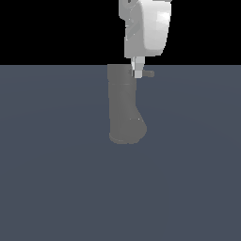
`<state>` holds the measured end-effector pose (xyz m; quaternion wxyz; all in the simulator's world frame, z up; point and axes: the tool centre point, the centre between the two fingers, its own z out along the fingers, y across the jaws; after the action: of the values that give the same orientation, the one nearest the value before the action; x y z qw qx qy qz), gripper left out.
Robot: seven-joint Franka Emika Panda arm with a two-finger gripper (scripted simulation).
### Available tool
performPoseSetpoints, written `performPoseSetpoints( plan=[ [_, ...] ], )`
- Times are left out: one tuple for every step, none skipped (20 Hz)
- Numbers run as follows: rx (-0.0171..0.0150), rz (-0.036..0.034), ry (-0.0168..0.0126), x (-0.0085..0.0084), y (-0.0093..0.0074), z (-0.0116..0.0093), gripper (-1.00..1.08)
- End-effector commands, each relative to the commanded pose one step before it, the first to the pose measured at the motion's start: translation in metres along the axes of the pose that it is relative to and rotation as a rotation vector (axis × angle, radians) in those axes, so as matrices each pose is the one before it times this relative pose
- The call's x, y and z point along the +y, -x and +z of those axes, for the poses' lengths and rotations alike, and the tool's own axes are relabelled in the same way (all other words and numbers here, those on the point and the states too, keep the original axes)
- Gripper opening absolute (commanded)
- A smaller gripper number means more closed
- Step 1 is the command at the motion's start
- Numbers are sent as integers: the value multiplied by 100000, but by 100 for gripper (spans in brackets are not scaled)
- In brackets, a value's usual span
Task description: Turn on the faucet by rotating a designated handle.
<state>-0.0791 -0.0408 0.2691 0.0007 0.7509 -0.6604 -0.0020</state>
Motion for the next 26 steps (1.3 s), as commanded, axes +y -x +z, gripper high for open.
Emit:
performPoseSetpoints(
  plan=[
    [68,1203,-254,-483,-1118,5,-100],
    [7,146,-6,-206,-283,-1,-100],
    [7,138,-5,-205,-277,-1,-100],
    [7,146,-6,-203,-280,-1,-100],
    [7,146,-5,-202,-279,-1,-100],
    [6,138,-5,-201,-273,-1,-100],
    [6,146,-5,-199,-276,-1,-100],
    [6,138,-5,-199,-271,-1,-100],
    [6,138,-5,-198,-270,-1,-100],
    [5,138,-5,-197,-269,-1,-100],
    [5,138,-5,-195,-267,-1,-100],
    [5,138,-5,-194,-266,-1,-100],
    [5,138,-5,-193,-265,-1,-100],
    [5,138,-5,-192,-264,-1,-100],
    [4,129,-4,-192,-259,-1,-100],
    [4,138,-4,-190,-262,-1,-100],
    [4,129,-4,-191,-257,-1,-100],
    [4,138,-4,-188,-260,-1,-100],
    [4,129,-4,-189,-255,-1,-100],
    [4,138,-4,-187,-259,-1,-100],
    [3,129,-4,-187,-253,-1,-100],
    [3,138,-4,-185,-257,-1,-100],
    [3,129,-4,-186,-251,-1,-100],
    [3,129,-3,-185,-251,-1,-100],
    [3,129,-3,-184,-250,-1,-100],
    [2,129,-3,-183,-249,-1,-100]
  ],
)
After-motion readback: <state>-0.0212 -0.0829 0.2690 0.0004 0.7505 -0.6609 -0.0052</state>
